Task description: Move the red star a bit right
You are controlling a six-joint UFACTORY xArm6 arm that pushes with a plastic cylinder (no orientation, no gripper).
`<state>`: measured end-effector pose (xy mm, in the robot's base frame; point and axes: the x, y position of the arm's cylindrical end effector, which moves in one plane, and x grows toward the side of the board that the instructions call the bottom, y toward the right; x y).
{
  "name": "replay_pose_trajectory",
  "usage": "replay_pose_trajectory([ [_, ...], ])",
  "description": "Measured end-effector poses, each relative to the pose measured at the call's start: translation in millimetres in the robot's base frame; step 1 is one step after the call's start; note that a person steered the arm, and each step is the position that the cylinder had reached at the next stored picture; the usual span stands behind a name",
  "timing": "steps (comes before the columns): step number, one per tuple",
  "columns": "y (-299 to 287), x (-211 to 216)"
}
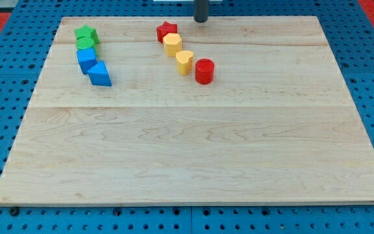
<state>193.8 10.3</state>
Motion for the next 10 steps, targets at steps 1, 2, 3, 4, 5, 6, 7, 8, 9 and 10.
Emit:
replay_pose_trajectory([
  [1, -50.5, -0.1],
  [2, -77.5, -0.4],
  [3, -77.6, -0.4],
  [4, -90.5, -0.4],
  [5, -140.3, 12.3],
  [6, -137.7, 61.2],
  [7, -107.5, 58.6],
  [8, -67.0, 58.5],
  [9, -60.9, 64.2],
  [10, -34.9, 64.6],
])
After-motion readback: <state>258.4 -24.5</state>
